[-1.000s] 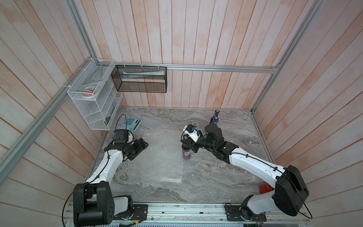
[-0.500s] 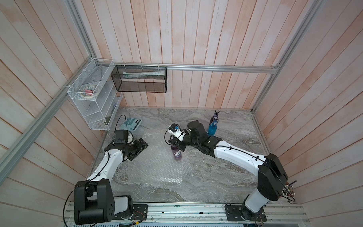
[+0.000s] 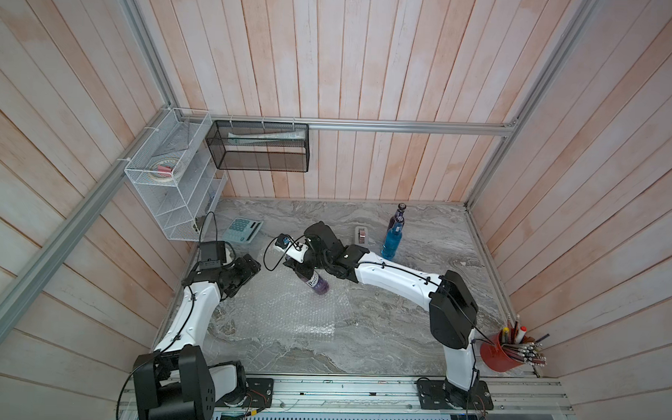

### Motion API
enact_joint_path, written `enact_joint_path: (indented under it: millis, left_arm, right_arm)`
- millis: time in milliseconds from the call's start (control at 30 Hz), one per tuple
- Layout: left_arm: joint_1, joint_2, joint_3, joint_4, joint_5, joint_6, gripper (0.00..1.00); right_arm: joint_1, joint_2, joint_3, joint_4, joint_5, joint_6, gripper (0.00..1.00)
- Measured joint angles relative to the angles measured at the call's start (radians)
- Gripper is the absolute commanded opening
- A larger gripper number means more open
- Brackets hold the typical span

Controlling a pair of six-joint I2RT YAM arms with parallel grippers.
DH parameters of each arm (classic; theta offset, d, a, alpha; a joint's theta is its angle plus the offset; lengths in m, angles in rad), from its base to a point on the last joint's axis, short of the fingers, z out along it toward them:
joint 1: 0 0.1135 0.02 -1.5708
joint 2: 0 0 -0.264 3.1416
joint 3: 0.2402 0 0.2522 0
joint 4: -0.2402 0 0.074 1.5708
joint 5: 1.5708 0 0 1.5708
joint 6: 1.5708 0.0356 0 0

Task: Wrap wine bottles in bubble wrap
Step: Place the wine bottle on the bubble wrap.

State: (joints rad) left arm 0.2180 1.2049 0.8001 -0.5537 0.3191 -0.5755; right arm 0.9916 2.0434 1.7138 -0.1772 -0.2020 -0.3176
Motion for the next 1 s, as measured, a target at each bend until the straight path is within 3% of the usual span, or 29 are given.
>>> enact_joint_path:
  millis: [233,500,867,1000]
  left_arm:
    - [0.063,0.038,0.002,0.006,-0.002,0.016,0.89]
    - [0.074,0.16,0.024,0.031,0.04,0.053,0.89]
    - [0.083,0.26,0.084,0.05,0.051,0.102,0.89]
    - [0.083,0.281,0.095,0.051,0.065,0.11,0.89]
  right_arm:
    - [0.002,0.124,0.074,0.104,-0.067,0.011,0.25]
    - [0.016,0.264,0.18,0.164,-0.142,-0.006,0.26]
    - [0.059,0.354,0.237,0.171,-0.174,-0.087,0.27]
    - [0.063,0.369,0.238,0.177,-0.185,-0.096,0.32]
